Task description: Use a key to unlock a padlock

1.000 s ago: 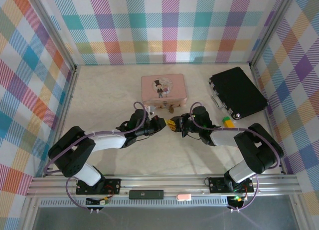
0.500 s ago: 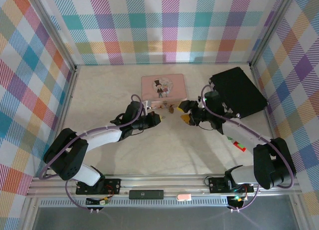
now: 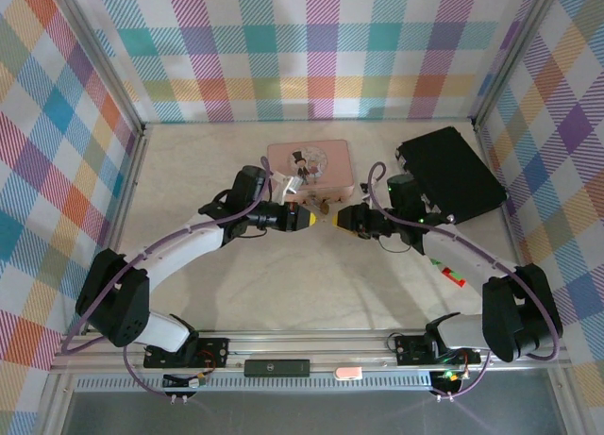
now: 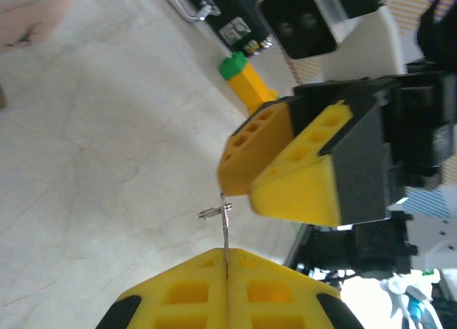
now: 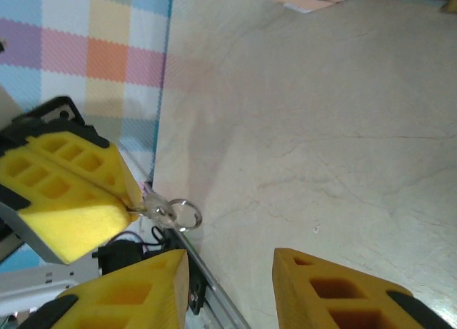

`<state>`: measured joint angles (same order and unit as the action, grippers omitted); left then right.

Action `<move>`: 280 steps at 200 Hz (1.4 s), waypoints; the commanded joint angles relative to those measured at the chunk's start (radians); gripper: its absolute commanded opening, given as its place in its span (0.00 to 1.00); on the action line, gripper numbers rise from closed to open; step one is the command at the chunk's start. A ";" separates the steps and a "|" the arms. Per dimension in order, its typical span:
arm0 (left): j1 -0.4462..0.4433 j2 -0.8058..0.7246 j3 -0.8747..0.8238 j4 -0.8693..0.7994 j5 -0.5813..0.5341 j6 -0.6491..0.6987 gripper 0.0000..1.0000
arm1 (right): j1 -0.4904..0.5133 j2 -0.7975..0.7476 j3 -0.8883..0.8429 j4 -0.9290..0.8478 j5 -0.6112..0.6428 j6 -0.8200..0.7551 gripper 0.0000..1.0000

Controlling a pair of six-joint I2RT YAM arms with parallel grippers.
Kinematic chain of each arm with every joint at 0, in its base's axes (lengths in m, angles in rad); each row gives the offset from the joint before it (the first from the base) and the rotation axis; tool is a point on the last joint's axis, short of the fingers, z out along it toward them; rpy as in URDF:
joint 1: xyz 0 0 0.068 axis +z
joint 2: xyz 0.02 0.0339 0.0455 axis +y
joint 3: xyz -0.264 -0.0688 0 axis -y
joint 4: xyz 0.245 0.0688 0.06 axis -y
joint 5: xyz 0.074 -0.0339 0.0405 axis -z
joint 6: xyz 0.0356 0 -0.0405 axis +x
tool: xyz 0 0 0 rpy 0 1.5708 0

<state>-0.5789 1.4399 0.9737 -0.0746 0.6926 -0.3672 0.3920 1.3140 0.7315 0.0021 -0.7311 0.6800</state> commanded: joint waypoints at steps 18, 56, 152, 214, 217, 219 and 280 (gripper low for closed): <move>0.008 0.007 0.044 -0.086 0.104 0.048 0.00 | -0.001 -0.004 0.000 0.166 -0.120 -0.040 0.37; 0.007 -0.012 0.029 -0.089 0.116 0.049 0.00 | 0.003 0.027 0.030 0.191 -0.169 -0.034 0.29; 0.008 -0.030 0.010 -0.069 0.135 0.045 0.00 | 0.042 0.037 -0.002 0.204 -0.204 -0.027 0.26; 0.007 -0.047 0.013 -0.071 0.106 0.037 0.00 | 0.042 0.063 -0.007 0.227 -0.244 -0.012 0.14; 0.007 -0.046 0.013 -0.070 0.107 0.035 0.00 | 0.042 0.063 -0.007 0.228 -0.246 -0.014 0.12; 0.007 -0.046 0.013 -0.069 0.104 0.034 0.00 | 0.042 0.064 -0.007 0.229 -0.247 -0.013 0.11; 0.024 -0.093 -0.030 -0.002 -0.062 -0.112 0.52 | 0.042 0.009 -0.031 0.232 -0.161 -0.023 0.00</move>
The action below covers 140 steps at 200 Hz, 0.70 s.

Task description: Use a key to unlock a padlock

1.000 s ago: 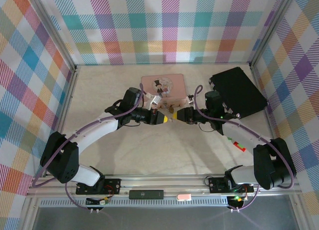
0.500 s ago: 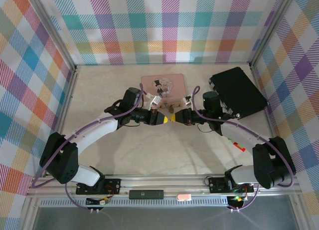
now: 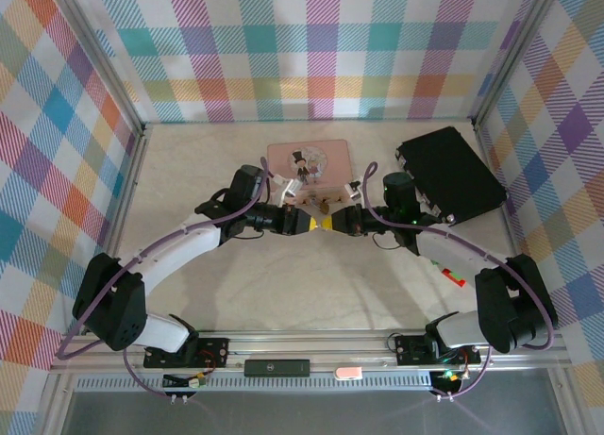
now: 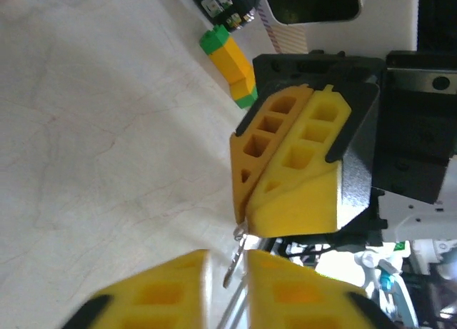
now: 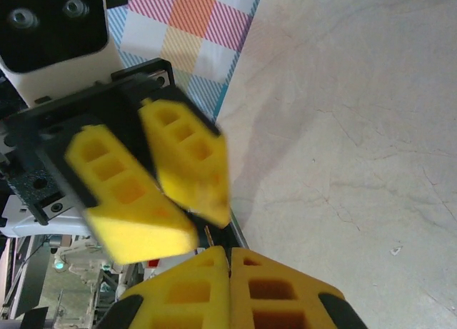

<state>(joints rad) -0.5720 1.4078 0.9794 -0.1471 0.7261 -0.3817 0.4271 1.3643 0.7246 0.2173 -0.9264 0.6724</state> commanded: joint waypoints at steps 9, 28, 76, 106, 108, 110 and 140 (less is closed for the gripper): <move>0.023 -0.081 -0.048 0.099 -0.125 -0.143 0.60 | 0.007 -0.064 -0.032 0.011 0.068 -0.020 0.00; 0.024 -0.117 -0.090 0.160 -0.225 -0.287 0.67 | 0.008 -0.104 -0.054 -0.004 0.158 -0.040 0.00; -0.039 -0.201 -0.283 0.370 -0.504 -0.758 0.68 | 0.010 -0.103 -0.069 0.114 0.313 0.029 0.00; -0.096 -0.226 -0.251 0.344 -0.622 -0.759 0.67 | 0.045 -0.090 -0.081 0.242 0.390 0.121 0.00; -0.098 -0.225 -0.248 0.347 -0.627 -0.760 0.67 | 0.049 -0.089 -0.082 0.249 0.399 0.129 0.00; -0.100 -0.224 -0.248 0.348 -0.631 -0.762 0.66 | 0.053 -0.088 -0.083 0.254 0.413 0.137 0.00; -0.128 -0.206 -0.217 0.380 -0.692 -0.771 0.66 | 0.105 -0.078 -0.084 0.302 0.511 0.234 0.00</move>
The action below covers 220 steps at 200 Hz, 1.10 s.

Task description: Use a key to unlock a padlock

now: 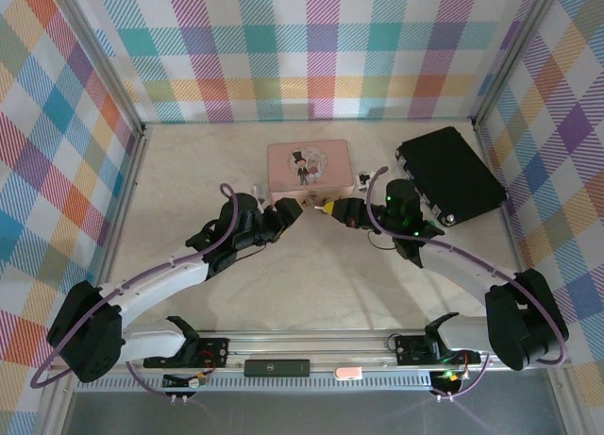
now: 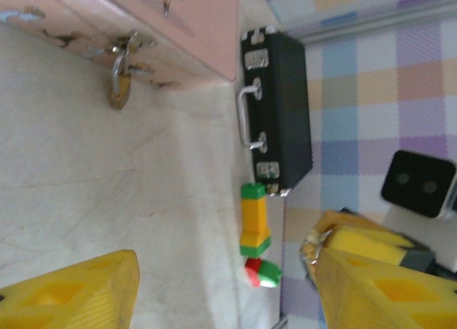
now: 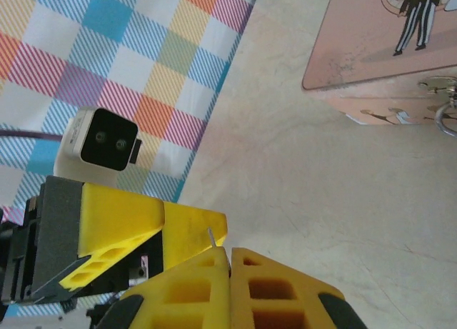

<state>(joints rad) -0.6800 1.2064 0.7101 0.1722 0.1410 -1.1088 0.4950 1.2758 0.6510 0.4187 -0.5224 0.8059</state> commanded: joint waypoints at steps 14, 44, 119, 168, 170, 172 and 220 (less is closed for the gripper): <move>-0.030 0.006 0.070 0.064 -0.128 -0.040 0.66 | 0.065 -0.002 -0.012 0.086 0.160 0.119 0.00; -0.036 0.039 0.075 0.119 -0.138 -0.071 0.65 | 0.088 -0.039 -0.030 0.086 0.217 0.161 0.00; -0.045 0.131 0.100 0.279 -0.062 -0.115 0.49 | 0.109 -0.012 -0.015 0.135 0.201 0.174 0.00; -0.045 0.126 0.086 0.310 -0.064 -0.129 0.35 | 0.117 0.009 0.005 0.147 0.183 0.173 0.00; -0.046 0.125 0.085 0.311 -0.063 -0.130 0.34 | 0.117 0.009 0.005 0.149 0.183 0.173 0.00; -0.045 0.126 0.083 0.312 -0.063 -0.131 0.34 | 0.117 0.010 0.006 0.151 0.182 0.172 0.00; -0.045 0.132 0.065 0.360 -0.042 -0.164 0.21 | 0.124 0.025 0.010 0.175 0.185 0.192 0.00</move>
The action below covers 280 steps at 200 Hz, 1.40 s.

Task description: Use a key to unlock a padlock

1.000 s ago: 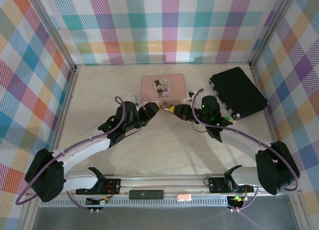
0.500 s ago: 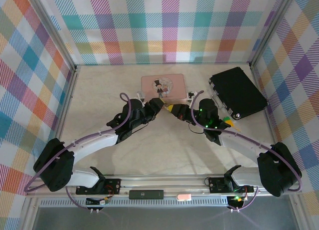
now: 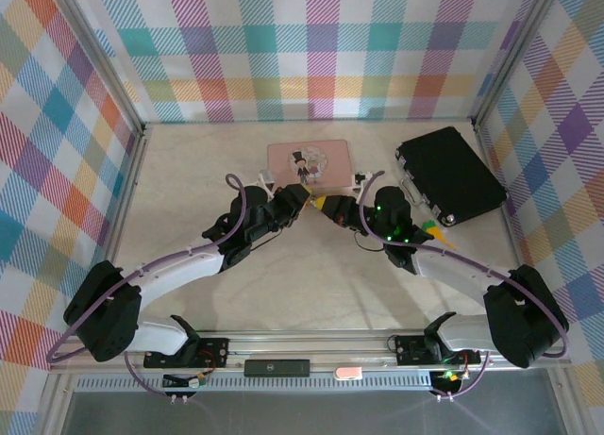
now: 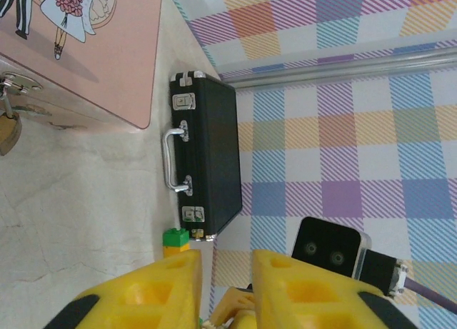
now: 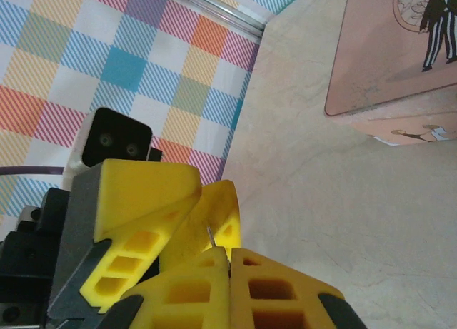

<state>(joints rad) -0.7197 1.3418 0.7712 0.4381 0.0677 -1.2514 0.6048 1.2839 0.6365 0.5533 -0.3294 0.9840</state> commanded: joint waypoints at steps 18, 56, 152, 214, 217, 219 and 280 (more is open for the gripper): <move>-0.006 -0.002 0.007 0.093 0.039 -0.024 0.15 | 0.015 0.019 0.021 0.052 -0.008 0.024 0.00; -0.001 0.004 0.016 0.100 0.057 -0.006 0.00 | 0.016 -0.006 0.019 0.046 -0.011 0.023 0.00; 0.153 -0.004 0.057 0.117 0.416 0.381 0.00 | -0.039 -0.175 0.087 -0.276 -0.140 -0.254 0.43; 0.164 0.076 0.058 0.338 0.539 0.325 0.00 | -0.039 -0.095 0.071 -0.097 -0.206 -0.207 0.43; 0.164 0.079 0.059 0.343 0.541 0.323 0.00 | -0.039 -0.095 0.071 -0.092 -0.204 -0.207 0.43; 0.164 0.081 0.059 0.346 0.541 0.320 0.00 | -0.039 -0.095 0.070 -0.089 -0.201 -0.208 0.43; 0.164 0.077 0.030 0.376 0.513 0.307 0.00 | -0.045 -0.106 0.028 0.004 -0.140 -0.179 0.34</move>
<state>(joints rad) -0.5667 1.4284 0.8040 0.7399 0.5682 -0.9352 0.5655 1.1786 0.6731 0.4744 -0.4713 0.7834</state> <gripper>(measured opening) 0.053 0.365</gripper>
